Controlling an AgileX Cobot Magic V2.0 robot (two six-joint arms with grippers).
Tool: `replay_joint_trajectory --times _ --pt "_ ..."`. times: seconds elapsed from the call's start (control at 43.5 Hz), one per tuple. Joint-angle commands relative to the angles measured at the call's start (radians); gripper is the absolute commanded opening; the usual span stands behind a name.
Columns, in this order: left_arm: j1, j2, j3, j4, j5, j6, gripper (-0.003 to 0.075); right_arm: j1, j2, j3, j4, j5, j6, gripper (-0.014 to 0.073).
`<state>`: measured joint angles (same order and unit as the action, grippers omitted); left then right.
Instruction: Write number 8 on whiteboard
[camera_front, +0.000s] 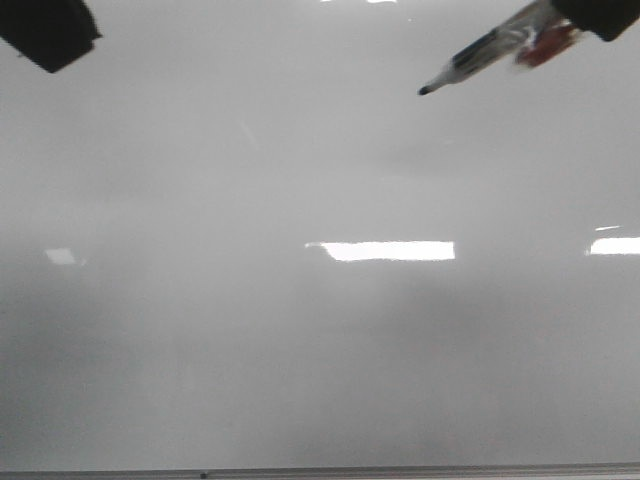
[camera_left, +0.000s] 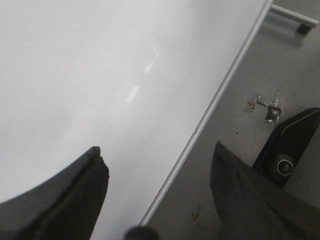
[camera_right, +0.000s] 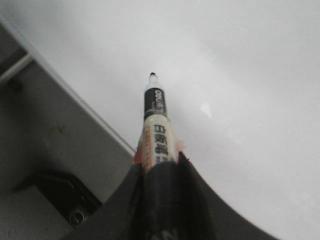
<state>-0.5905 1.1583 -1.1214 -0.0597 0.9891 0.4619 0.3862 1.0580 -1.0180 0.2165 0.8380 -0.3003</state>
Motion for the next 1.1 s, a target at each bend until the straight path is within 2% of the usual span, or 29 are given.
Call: replay_joint_trajectory --times 0.0,0.391,0.69,1.081 --pt "0.068 -0.062 0.012 -0.019 -0.081 -0.069 0.0440 -0.045 -0.059 0.050 0.034 -0.167 0.079 -0.0106" --pt "0.096 -0.075 0.023 -0.051 -0.122 -0.069 0.0440 -0.043 0.019 0.089 0.040 -0.462 0.071 -0.0106" --pt "0.096 -0.075 0.023 -0.051 -0.122 -0.069 0.0440 -0.040 0.114 0.079 0.040 -0.620 0.038 -0.0106" --pt "0.096 -0.075 0.023 -0.059 -0.122 -0.069 0.0440 -0.005 0.300 -0.037 0.035 -0.521 -0.019 -0.0106"
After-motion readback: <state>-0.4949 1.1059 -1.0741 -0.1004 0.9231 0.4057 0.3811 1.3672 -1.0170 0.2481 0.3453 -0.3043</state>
